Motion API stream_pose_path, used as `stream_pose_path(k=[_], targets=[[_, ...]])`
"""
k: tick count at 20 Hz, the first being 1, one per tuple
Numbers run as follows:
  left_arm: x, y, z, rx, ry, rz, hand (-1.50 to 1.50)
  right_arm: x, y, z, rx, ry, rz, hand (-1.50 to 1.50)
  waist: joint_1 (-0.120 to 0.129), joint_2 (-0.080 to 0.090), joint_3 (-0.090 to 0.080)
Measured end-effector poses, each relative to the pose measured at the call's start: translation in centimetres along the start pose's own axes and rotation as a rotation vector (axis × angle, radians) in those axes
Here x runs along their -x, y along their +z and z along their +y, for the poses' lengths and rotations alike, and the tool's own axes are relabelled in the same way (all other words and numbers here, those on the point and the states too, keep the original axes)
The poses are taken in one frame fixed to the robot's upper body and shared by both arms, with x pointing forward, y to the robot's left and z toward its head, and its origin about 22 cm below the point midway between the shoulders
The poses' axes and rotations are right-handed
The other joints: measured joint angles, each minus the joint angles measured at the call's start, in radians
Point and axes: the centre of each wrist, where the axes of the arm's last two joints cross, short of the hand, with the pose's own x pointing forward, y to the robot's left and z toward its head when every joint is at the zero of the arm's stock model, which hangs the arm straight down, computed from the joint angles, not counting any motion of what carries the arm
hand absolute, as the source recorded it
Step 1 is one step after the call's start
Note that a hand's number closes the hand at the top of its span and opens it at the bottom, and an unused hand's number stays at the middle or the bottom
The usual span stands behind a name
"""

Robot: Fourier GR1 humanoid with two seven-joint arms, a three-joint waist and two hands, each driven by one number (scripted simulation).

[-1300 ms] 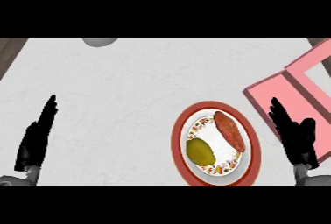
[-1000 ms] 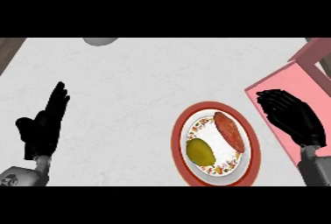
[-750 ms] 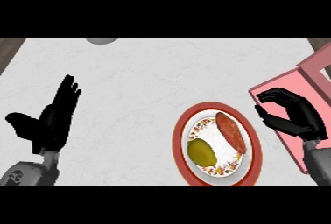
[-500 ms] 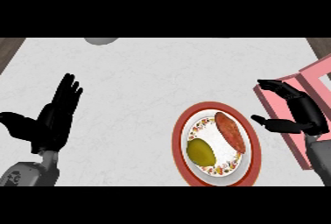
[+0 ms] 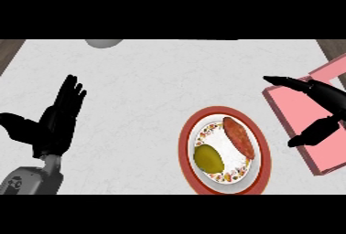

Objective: Pick the lemon from the plate and place it in the cardboard box

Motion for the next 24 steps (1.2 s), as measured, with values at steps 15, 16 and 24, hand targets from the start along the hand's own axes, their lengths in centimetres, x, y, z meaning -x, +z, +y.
stream_pose_path(k=[15, 16, 24], targets=[[0.3, 1.0, 0.9, -0.008, -0.002, -0.003, 0.00, -8.7, -3.4, 3.6, -0.226, -0.030, 0.019, -1.50, -0.010, 0.000, 0.001], [0.2, 1.0, 1.0, -0.003, 0.000, -0.003, 0.00, -8.8, -3.5, 3.7, -0.229, -0.023, 0.030, -1.50, -0.009, 0.000, 0.001], [-0.3, 1.6, 0.9, 0.002, 0.004, 0.002, 0.00, -10.2, -3.2, 6.2, -0.253, -0.021, 0.093, -1.50, -0.009, 0.000, 0.001]])
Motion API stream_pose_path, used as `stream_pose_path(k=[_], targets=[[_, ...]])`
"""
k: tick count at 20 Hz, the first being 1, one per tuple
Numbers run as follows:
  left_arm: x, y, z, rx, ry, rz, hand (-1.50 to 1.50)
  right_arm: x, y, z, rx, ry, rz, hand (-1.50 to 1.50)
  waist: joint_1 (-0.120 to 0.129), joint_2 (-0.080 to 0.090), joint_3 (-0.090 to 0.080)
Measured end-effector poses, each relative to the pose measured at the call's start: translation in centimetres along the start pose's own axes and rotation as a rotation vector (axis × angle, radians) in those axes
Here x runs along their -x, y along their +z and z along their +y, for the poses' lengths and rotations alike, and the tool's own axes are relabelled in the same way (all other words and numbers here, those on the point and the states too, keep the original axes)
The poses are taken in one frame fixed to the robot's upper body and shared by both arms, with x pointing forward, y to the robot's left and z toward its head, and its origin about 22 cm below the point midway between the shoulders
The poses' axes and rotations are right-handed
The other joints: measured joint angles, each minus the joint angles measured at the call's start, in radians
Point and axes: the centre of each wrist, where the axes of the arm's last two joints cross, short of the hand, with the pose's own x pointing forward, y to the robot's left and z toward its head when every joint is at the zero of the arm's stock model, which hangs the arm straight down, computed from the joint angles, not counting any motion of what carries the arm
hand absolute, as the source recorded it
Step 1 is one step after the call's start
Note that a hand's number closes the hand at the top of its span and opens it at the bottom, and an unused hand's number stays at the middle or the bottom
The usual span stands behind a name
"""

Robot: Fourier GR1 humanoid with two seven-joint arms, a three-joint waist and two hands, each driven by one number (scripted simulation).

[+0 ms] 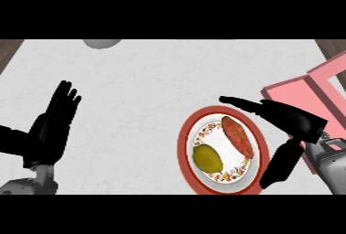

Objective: Pick the lemon from the plate and place it in the cardboard box

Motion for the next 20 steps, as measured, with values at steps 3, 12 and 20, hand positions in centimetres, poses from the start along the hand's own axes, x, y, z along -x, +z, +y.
stream_pose_path(k=[3, 12, 20], targets=[[-0.3, -0.5, -0.5, 0.003, 0.003, 0.000, 0.00, 0.2, -0.9, 0.8, -0.001, -0.002, 0.007, -1.50, 0.000, 0.001, 0.000], [-0.8, -0.6, -0.6, 0.000, -0.002, 0.000, 0.00, -0.2, -2.6, 2.9, 0.025, 0.000, 0.027, -1.50, 0.001, 0.001, 0.000], [-0.2, -1.4, -0.1, -0.005, 0.004, -0.001, 0.00, 0.3, -3.4, 4.4, -0.002, -0.007, 0.037, -1.50, 0.000, 0.001, 0.000]])
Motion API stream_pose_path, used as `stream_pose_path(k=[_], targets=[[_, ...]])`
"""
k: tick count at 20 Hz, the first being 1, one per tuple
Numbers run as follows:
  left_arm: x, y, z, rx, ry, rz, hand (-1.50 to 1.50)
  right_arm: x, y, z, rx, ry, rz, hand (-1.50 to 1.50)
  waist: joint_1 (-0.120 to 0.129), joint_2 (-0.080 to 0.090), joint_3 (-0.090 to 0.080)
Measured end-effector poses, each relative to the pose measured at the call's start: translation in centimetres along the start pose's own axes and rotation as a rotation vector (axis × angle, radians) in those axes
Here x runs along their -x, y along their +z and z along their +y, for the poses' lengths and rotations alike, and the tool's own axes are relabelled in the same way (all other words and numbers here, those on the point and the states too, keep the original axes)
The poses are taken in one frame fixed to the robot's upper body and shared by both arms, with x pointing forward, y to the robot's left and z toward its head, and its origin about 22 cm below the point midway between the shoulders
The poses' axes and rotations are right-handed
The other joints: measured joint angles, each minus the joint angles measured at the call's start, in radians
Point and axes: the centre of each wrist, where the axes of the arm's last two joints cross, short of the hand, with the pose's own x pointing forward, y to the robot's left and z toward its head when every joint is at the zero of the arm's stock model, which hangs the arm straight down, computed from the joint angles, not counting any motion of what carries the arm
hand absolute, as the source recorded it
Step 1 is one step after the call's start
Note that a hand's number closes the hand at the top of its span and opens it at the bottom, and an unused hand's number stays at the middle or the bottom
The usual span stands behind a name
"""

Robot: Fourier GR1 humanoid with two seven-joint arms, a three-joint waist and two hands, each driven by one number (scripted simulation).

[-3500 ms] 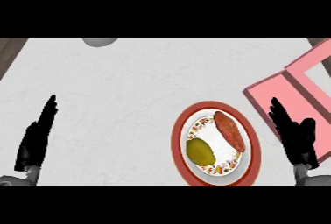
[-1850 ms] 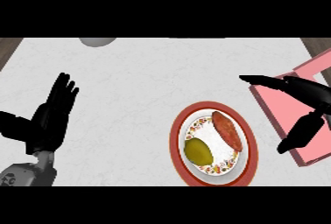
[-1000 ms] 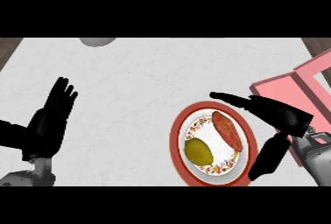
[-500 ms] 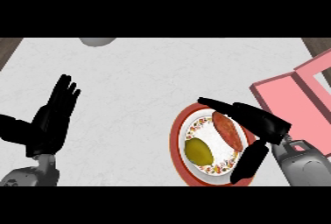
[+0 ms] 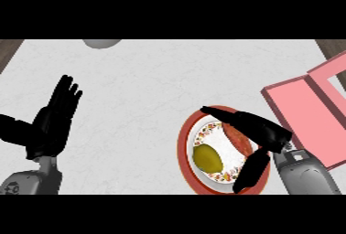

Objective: Pick the lemon from the plate and place it in the cardboard box

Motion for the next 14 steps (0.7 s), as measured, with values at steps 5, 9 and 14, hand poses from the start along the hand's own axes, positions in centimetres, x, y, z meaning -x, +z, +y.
stream_pose_path(k=[5, 9, 14], targets=[[0.4, 0.8, -0.2, 0.004, 0.003, 0.003, 0.00, 0.9, -0.9, 0.8, 0.010, 0.036, 0.021, -1.50, 0.002, 0.000, 0.000], [0.3, 0.4, -0.6, 0.000, -0.001, 0.006, 0.00, 1.3, -1.5, 1.2, 0.022, 0.043, 0.035, -1.50, 0.001, 0.000, 0.000], [0.3, 0.2, -0.5, 0.000, -0.005, 0.000, 0.00, 1.7, -2.2, 2.2, 0.016, 0.047, 0.034, -1.50, 0.001, 0.000, 0.000]])
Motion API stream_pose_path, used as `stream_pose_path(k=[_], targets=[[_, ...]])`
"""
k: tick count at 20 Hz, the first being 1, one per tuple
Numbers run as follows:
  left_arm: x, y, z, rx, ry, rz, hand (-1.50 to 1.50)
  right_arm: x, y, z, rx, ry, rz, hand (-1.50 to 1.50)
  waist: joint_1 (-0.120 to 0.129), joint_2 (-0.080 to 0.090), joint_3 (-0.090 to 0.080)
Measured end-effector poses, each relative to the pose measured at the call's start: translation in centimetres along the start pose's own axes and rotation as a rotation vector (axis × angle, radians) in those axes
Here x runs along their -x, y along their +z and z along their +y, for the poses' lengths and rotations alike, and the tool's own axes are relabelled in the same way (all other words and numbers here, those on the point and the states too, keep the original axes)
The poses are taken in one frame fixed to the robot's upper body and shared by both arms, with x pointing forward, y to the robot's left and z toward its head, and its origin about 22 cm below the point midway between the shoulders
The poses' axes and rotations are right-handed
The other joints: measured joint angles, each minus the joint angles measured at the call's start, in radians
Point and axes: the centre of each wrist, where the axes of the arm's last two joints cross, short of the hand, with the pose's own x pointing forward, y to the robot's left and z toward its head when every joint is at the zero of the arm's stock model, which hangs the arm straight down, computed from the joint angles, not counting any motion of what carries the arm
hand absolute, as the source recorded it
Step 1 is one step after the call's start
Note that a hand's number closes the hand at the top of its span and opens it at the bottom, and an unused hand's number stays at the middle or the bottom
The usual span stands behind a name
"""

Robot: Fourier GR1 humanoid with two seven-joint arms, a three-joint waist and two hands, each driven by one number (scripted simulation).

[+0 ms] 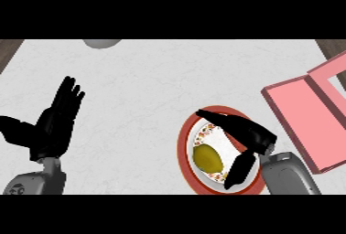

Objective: Pick the lemon from the plate and place it in the cardboard box

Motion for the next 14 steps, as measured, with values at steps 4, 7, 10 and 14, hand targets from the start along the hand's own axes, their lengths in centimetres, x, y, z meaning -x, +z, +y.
stream_pose_path(k=[4, 7, 10, 14], targets=[[-0.1, -0.1, 0.5, 0.005, 0.003, -0.005, 0.00, 0.2, -0.3, 0.4, -0.016, -0.002, -0.005, -1.50, 0.000, 0.000, 0.000], [-0.4, -0.3, 0.6, 0.004, 0.002, -0.004, 0.00, 0.3, -0.6, 1.5, -0.031, 0.002, 0.005, -1.50, 0.000, 0.000, 0.000], [0.0, 0.3, 0.2, 0.004, 0.004, -0.001, 0.00, 0.3, -0.7, 1.7, -0.033, 0.003, 0.008, -1.50, 0.000, 0.000, 0.000], [-0.5, 0.4, 0.4, 0.008, 0.006, 0.001, 0.00, 0.8, -0.7, 2.1, -0.041, 0.007, 0.013, -1.50, 0.000, 0.000, 0.000]])
